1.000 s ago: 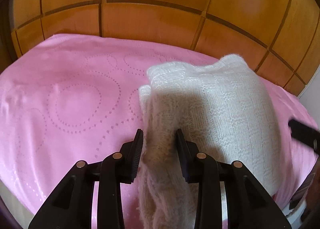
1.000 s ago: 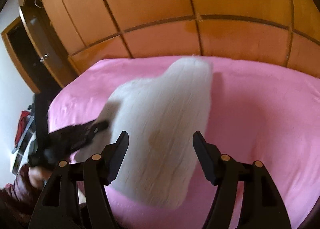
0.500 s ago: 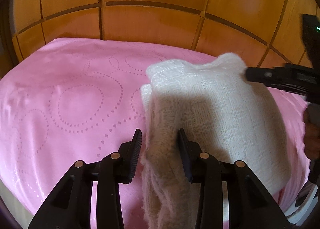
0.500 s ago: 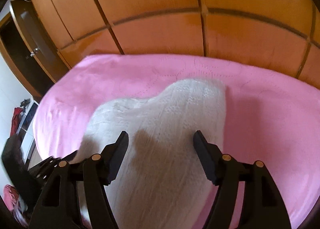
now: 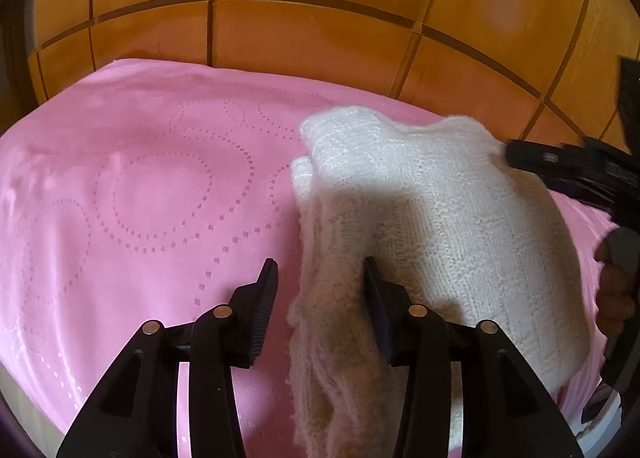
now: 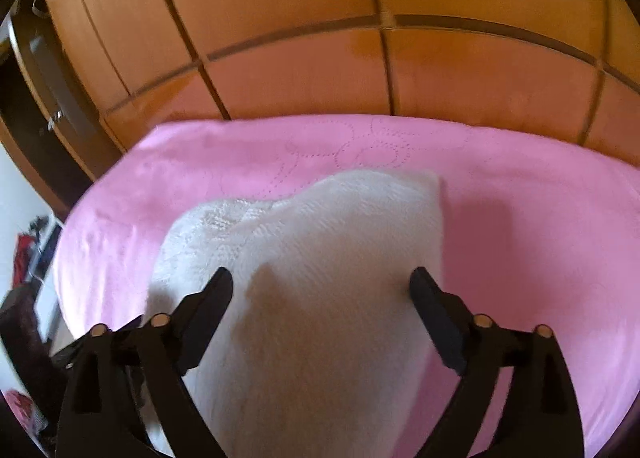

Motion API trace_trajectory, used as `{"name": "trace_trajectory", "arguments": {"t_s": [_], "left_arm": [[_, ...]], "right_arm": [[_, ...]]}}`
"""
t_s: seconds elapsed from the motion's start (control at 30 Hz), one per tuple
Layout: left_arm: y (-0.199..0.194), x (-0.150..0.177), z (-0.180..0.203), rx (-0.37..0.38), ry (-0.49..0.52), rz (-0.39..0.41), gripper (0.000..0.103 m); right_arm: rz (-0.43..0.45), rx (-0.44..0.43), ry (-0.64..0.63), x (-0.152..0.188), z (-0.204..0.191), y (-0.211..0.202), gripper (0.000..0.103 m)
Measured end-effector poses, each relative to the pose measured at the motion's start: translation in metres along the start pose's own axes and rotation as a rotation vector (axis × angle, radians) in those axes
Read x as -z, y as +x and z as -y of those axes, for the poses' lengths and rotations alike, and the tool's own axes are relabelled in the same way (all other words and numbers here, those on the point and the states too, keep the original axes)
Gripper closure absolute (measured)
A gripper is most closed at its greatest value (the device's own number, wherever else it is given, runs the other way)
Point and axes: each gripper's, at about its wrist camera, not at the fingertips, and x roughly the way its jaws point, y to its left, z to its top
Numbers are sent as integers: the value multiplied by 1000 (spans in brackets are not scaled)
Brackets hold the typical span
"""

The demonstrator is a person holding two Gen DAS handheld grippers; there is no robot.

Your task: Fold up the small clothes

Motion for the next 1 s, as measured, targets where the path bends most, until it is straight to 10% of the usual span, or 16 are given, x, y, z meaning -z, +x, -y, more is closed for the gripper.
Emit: {"name": "trace_trajectory", "arguments": {"t_s": [0.3,0.47,1.0], "left_arm": [[6,2,-24,123,-26,-7,60],[14,4,-43,218,-115,-44,60],[12,7,-42,224,-68,-33,60]], "right_arm": [[-111,-242,229,64,48,-8,9],[-160,-261,118,105,26,-11,9],[-158,-465,306,28,69,39,7]]}}
